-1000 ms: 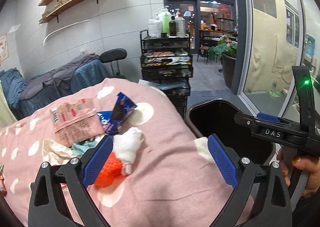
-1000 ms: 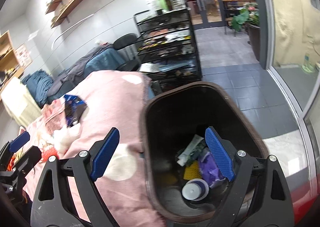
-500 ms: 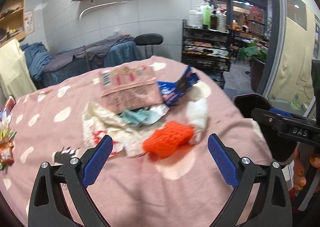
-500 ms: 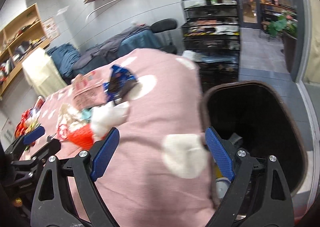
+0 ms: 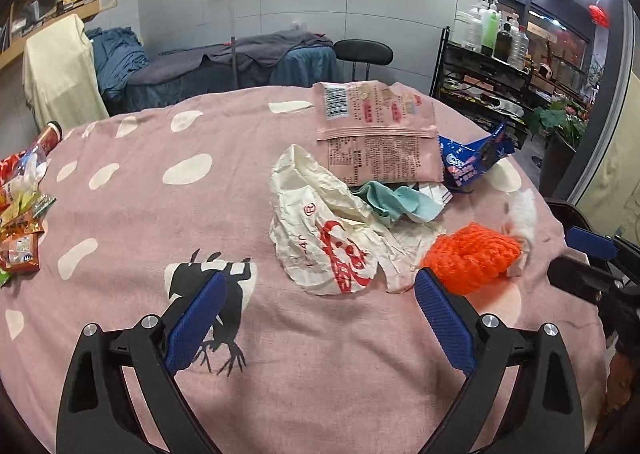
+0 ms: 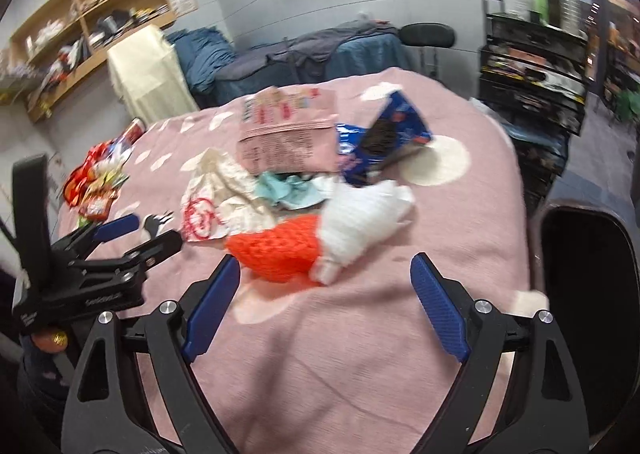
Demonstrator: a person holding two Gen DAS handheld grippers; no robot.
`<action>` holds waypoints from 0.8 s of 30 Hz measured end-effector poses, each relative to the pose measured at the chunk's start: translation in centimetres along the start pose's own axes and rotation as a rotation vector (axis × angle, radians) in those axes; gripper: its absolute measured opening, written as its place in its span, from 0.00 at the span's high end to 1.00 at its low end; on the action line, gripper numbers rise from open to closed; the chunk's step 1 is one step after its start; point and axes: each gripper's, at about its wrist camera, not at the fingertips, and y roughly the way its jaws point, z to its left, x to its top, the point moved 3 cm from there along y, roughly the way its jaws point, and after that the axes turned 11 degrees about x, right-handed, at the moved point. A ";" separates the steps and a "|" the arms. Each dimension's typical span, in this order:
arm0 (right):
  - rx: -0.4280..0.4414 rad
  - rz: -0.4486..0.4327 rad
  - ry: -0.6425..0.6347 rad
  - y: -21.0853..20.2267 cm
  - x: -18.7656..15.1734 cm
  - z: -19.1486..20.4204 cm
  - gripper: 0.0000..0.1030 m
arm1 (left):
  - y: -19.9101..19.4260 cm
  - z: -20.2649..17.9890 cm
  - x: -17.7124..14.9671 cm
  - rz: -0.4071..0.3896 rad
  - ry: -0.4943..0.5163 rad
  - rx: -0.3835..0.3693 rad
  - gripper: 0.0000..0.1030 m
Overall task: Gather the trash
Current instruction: 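Move both tools back over the remaining trash on the bed, then grasp the white plastic bag with the left tool while the right tool grasps the white tissue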
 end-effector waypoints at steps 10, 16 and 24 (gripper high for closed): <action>-0.062 0.018 -0.015 2.3 1.6 0.4 0.24 | 3.7 1.0 1.7 0.079 -0.016 -0.003 0.12; -0.132 0.003 0.135 2.9 2.9 -3.8 0.27 | 6.1 0.6 2.5 0.150 -0.020 -0.050 0.35; -0.070 0.094 0.180 5.5 2.7 -4.9 0.64 | 5.1 0.1 2.1 0.111 0.003 -0.052 0.74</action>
